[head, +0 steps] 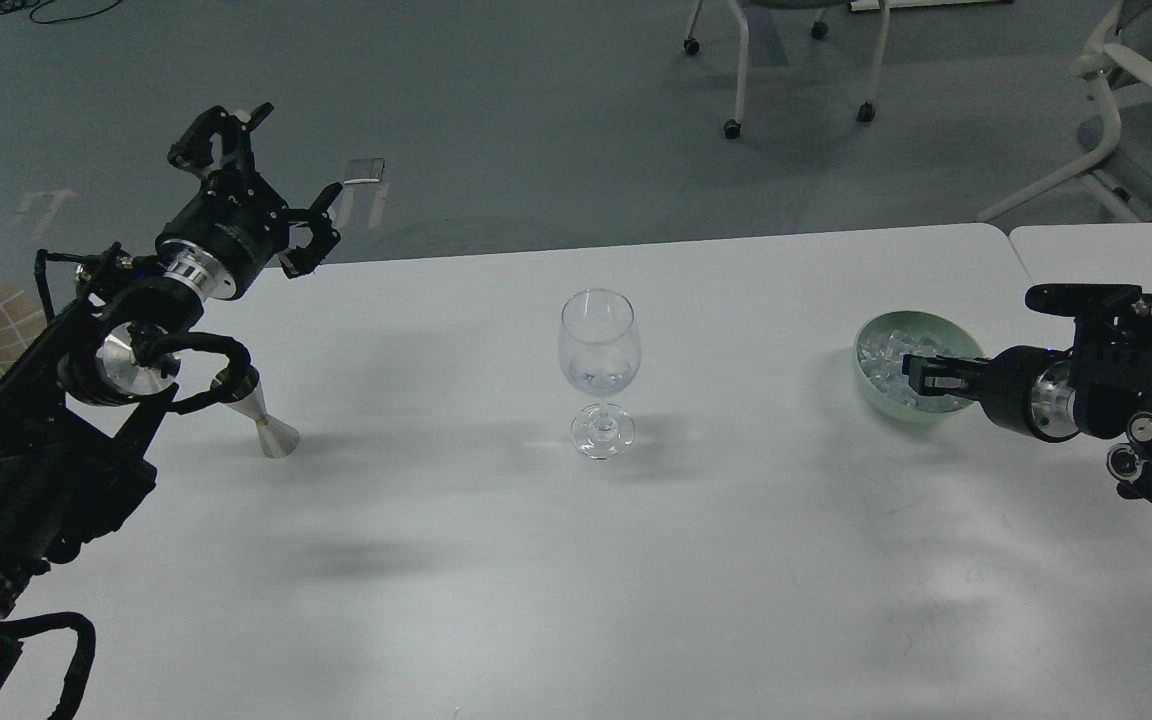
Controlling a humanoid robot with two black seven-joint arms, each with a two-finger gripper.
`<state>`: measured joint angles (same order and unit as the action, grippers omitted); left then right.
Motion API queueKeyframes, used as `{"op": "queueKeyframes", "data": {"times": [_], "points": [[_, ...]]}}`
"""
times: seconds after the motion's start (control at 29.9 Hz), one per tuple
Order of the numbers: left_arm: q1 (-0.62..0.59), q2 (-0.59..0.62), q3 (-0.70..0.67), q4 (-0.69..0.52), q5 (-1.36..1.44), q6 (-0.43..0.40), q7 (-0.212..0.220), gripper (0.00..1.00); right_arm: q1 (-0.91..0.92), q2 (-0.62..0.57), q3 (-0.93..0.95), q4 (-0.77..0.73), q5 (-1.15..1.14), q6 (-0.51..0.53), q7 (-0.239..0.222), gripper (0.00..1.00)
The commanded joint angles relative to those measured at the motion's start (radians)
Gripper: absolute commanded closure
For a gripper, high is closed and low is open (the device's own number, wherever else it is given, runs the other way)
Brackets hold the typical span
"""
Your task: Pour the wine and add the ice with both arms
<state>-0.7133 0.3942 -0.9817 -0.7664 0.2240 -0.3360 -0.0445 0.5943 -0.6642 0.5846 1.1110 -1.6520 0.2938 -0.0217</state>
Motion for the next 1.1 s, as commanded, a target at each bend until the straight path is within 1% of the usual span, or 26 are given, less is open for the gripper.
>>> {"op": "queueKeyframes", "data": {"times": [0.0,0.13,0.27,0.43,0.5,0.57,0.8,0.94,1.07], "points": [[-0.002,0.002,0.0,0.001,0.0,0.0,-0.002,0.03,0.002,0.0,0.003,0.007,0.003,0.001,-0.003,1.0],[0.0,0.0,0.0,-0.001,0.0,0.0,-0.002,0.03,0.015,-0.021,0.009,0.046,0.005,0.001,-0.007,1.0],[0.0,0.0,0.0,-0.001,0.0,0.0,-0.002,0.03,0.041,-0.125,0.014,0.131,0.029,0.007,-0.007,1.0],[0.0,-0.001,0.0,0.001,0.0,-0.001,-0.002,0.03,0.136,-0.242,0.014,0.246,0.075,0.042,-0.006,1.0],[0.0,-0.006,0.0,-0.001,0.0,0.0,-0.002,0.03,0.166,-0.256,0.014,0.271,0.077,0.051,-0.006,1.0],[0.0,-0.012,0.0,-0.001,0.0,0.0,-0.002,0.03,0.231,-0.271,0.014,0.32,0.075,0.085,-0.006,1.0],[0.0,-0.012,0.0,-0.001,0.0,0.0,-0.002,0.03,0.366,-0.256,0.008,0.382,0.069,0.136,-0.011,1.0],[-0.002,-0.012,0.0,-0.001,-0.002,0.0,-0.002,0.03,0.42,-0.169,0.001,0.392,0.058,0.186,-0.011,1.0],[-0.002,-0.011,0.0,-0.001,-0.002,0.0,0.0,0.03,0.453,-0.117,-0.002,0.395,0.02,0.195,-0.011,1.0]]}}
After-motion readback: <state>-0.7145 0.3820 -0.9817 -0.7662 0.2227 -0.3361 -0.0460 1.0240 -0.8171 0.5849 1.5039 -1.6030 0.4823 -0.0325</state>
